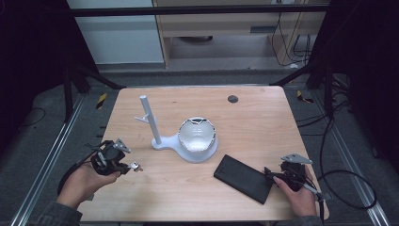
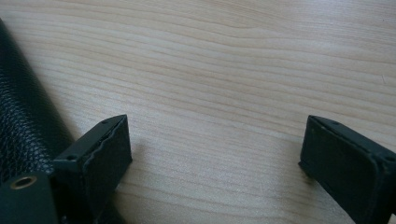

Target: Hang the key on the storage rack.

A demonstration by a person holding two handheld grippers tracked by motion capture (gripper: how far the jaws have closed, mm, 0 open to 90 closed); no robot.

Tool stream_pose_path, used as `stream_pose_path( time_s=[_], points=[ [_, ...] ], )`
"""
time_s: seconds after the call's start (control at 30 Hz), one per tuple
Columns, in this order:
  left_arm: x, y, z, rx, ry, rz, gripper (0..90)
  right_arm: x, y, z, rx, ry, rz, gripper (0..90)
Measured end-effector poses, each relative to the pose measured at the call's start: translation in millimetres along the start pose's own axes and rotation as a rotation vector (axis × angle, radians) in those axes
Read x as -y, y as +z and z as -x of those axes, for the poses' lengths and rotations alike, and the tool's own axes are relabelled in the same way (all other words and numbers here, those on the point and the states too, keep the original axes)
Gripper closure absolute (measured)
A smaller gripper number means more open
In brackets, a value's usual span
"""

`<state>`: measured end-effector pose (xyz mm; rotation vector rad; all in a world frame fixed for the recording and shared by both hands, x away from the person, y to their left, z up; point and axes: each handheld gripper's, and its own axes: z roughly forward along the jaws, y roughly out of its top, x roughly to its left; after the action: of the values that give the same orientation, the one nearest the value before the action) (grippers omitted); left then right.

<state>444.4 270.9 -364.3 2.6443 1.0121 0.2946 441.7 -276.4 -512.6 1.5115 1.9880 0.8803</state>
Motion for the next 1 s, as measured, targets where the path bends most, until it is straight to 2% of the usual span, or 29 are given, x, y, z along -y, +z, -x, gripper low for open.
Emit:
stream_pose_path(
  time_s=[0.5, 0.73, 1.0],
  points=[
    [-39.1, -60.8, 1.9, -0.057, 0.039, 0.036, 83.4, 0.0, -0.1, -0.1, 0.001, 0.001, -0.001, 8.8],
    [-58.6, -76.5, -3.2, -0.059, 0.032, 0.061, 83.4, 0.0, 0.0, 0.1, 0.001, -0.003, 0.001, 8.8],
    [-81.9, -87.3, -14.0, -0.064, 0.001, 0.087, 83.4, 0.1, 0.0, -0.1, 0.001, 0.002, 0.0, 8.8]
  ],
)
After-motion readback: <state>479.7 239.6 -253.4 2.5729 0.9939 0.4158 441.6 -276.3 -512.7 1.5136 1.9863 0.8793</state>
